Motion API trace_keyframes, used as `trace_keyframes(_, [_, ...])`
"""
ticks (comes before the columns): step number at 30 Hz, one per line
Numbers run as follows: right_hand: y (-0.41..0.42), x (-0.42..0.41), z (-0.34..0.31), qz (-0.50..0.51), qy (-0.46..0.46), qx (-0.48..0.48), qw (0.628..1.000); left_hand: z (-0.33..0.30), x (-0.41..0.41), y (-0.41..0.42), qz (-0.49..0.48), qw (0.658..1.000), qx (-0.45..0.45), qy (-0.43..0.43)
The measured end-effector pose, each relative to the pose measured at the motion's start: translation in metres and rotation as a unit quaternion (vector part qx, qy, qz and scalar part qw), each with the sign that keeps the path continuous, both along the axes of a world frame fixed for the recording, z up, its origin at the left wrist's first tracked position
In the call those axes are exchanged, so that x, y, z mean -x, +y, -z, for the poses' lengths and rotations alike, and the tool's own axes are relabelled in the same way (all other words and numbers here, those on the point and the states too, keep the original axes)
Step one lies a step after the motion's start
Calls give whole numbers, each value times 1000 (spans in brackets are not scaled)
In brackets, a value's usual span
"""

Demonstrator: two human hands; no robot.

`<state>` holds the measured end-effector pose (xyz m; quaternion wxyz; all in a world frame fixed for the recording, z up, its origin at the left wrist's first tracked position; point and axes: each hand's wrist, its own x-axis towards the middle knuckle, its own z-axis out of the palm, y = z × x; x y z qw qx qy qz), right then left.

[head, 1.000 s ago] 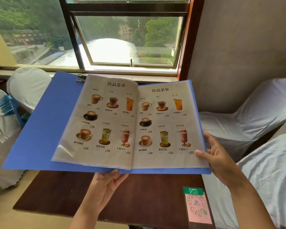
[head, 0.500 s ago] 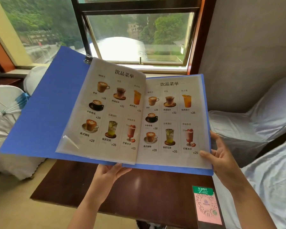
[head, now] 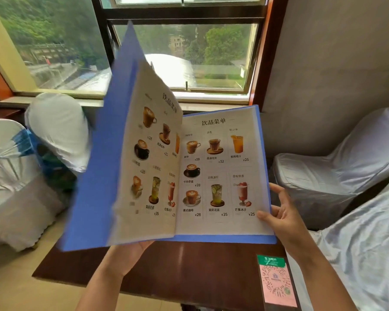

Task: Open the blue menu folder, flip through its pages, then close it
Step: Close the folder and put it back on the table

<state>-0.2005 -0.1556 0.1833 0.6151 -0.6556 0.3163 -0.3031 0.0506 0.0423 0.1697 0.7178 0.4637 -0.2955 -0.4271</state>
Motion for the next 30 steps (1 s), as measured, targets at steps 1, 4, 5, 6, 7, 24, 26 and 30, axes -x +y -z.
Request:
trace_keyframes(1, [1, -1, -1, -5, 3, 2, 1000, -4, 2, -5, -22, 999, -30, -20])
trace_keyframes(4, [3, -4, -6, -25, -3, 0, 1000, -4, 3, -11, 3, 997, -79, -9])
trace_keyframes(5, [4, -6, -8, -30, -6, 1, 1000, -4, 3, -12, 7, 997, -78, 4])
trace_keyframes(6, [6, -7, -11, -34, -9, 3, 999, 0, 2, -12, 0, 997, -78, 14])
trace_keyframes(7, [8, -8, -14, -41, -16, 7, 999, 5, 2, -14, -15, 996, -82, 25])
trace_keyframes(24, [15, -2, -14, -43, -11, -35, 998, 26, 4, -28, -136, 980, -142, -39])
trace_keyframes(26, [14, -1, -8, -26, 19, -19, 999, 28, 5, -29, -144, 977, -146, -59])
trace_keyframes(30, [12, 3, 8, 30, 91, 51, 994, 32, 3, -26, -42, 986, -145, -65])
